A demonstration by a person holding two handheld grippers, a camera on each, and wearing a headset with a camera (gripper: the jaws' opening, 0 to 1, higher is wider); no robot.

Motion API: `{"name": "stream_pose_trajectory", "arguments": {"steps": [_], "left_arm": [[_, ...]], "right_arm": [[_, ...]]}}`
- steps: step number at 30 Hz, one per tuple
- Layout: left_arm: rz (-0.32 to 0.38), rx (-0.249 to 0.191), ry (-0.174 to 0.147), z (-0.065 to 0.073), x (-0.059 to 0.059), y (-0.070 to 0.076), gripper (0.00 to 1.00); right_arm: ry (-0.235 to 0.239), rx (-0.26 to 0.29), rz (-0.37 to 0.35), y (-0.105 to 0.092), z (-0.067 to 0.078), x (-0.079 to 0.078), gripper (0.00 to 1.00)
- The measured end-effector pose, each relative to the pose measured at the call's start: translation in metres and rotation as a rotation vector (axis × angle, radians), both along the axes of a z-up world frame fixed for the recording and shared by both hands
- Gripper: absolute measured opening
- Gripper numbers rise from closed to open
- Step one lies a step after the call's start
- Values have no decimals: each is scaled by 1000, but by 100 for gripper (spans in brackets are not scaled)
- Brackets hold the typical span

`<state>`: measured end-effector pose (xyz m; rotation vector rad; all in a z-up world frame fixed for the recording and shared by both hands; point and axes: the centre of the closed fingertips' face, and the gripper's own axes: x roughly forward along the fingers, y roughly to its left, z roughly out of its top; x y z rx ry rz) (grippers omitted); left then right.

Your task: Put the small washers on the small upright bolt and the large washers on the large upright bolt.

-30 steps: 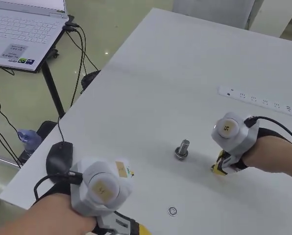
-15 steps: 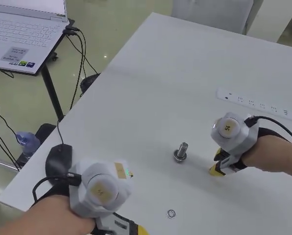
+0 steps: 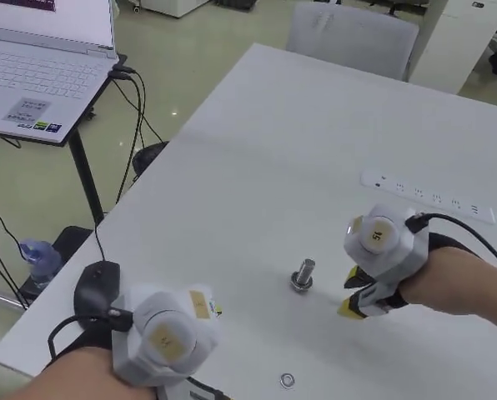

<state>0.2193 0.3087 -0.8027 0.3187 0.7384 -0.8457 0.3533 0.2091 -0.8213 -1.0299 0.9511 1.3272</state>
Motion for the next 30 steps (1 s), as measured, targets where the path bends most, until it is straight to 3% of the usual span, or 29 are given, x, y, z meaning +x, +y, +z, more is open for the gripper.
{"name": "stream_pose_trajectory", "arguments": {"steps": [15,24,30], "left_arm": [[7,-8,-18,4,-1,1,78],[10,-22,-33,7,1,-1,80],[7,-21,-39,8,3,-2,81]], "right_arm": [[28,51,96,25,0,-50,29],[40,52,148,28,-9,-76,30],[34,40,216,27,-25,-93,29]]}}
